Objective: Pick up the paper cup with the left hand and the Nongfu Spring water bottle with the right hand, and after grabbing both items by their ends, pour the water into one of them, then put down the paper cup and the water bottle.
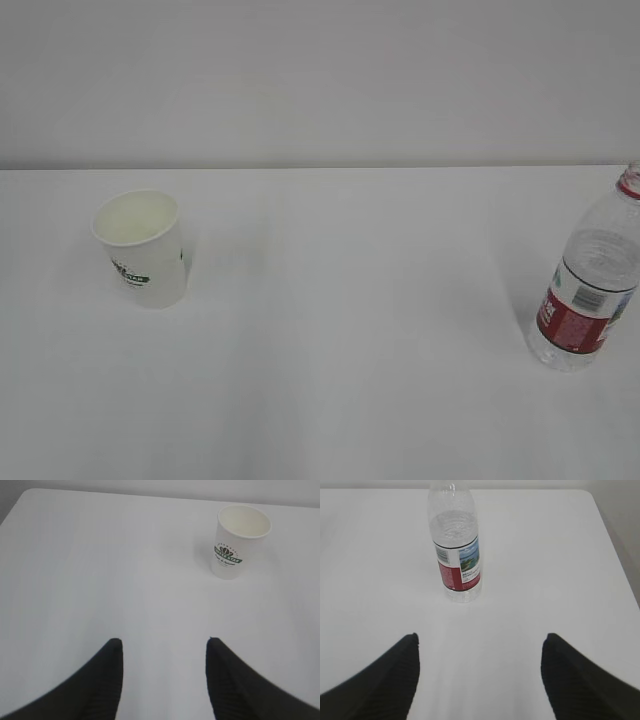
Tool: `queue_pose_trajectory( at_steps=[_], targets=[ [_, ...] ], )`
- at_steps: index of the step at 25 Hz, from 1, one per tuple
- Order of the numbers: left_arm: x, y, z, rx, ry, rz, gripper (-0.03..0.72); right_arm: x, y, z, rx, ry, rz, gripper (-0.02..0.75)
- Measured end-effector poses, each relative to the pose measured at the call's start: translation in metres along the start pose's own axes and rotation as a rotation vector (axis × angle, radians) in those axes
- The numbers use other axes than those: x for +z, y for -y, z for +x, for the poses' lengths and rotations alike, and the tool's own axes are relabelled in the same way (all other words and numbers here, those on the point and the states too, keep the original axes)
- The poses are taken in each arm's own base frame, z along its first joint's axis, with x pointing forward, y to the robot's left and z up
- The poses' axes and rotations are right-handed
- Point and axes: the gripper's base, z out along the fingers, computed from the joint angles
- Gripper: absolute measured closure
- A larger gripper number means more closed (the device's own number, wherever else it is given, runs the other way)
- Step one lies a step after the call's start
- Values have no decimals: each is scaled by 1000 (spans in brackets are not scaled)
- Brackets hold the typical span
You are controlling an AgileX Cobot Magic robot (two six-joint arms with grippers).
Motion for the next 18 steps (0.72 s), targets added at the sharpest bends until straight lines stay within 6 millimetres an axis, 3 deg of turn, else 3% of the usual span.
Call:
queue_pose_trajectory(
  at_steps=[18],
  targets=[
    [0,0,0,-1,0,1,298,0,0,0,0,0,0,169]
  ],
)
